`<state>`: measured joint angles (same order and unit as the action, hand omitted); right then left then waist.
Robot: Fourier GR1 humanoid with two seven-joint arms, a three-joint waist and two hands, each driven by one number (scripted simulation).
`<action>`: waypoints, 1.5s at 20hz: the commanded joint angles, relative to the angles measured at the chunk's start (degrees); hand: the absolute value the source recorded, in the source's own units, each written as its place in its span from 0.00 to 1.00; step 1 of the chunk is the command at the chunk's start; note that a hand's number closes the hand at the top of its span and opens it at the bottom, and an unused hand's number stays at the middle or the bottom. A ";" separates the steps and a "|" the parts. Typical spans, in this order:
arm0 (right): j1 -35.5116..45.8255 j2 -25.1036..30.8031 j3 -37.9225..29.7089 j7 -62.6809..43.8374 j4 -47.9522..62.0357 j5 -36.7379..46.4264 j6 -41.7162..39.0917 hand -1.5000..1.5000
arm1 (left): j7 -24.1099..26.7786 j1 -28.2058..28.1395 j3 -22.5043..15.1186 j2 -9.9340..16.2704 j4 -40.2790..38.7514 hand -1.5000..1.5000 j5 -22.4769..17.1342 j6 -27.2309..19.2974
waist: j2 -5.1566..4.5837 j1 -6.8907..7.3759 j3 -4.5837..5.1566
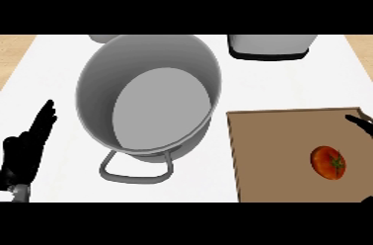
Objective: Pick the tomato from the tray and place it in the pot
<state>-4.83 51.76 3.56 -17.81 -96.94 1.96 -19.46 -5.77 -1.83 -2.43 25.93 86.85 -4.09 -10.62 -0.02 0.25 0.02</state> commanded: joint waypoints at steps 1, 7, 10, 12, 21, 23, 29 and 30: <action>1.57 -3.62 0.80 -3.41 -1.14 3.59 -2.37 0.00 | 5.37 -2.69 1.61 -1.75 -2.83 0.50 1.12 1.68 | 0.04 -0.13 0.01; 3.60 -10.44 4.26 -6.74 1.77 10.10 -3.06 0.00 | 0.63 -1.93 0.27 -4.90 1.15 0.50 4.87 -0.41 | 0.04 -0.07 -0.01; 7.17 -12.37 2.71 -2.18 8.81 13.69 -4.71 0.00 | -0.07 1.34 1.07 -6.04 -0.59 0.50 6.63 -0.21 | -0.01 -0.07 -0.03; 4.04 -12.10 -0.68 -2.61 5.54 12.89 -6.72 0.00 | -0.73 4.56 5.17 -3.65 -4.36 0.50 3.96 4.60 | 0.02 -0.41 -0.01; 11.68 -19.99 -0.76 -1.12 14.60 21.98 -7.05 0.00 | -2.21 -0.90 6.30 -6.56 3.04 0.50 6.34 6.28 | 0.01 0.00 -0.02; 6.58 -17.87 -2.97 0.78 10.33 21.50 -9.72 0.00 | -4.51 1.03 6.85 -6.69 2.51 0.50 7.85 6.00 | 0.06 -0.32 -0.01; 12.52 -19.92 -1.02 7.90 16.64 27.29 -7.91 1.00 | -1.33 0.95 7.99 -8.01 0.31 0.50 7.68 7.37 | 0.02 -0.07 -0.02; 10.51 -21.97 -0.14 6.75 14.35 28.31 -7.02 1.00 | -4.30 2.49 8.44 -7.75 1.49 0.50 7.91 7.36 | 0.05 -0.19 -0.02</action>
<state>4.96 32.17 2.91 -11.80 -81.89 27.71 -26.96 -7.23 -0.91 5.22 18.62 87.43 3.46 -3.85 0.07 0.07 0.10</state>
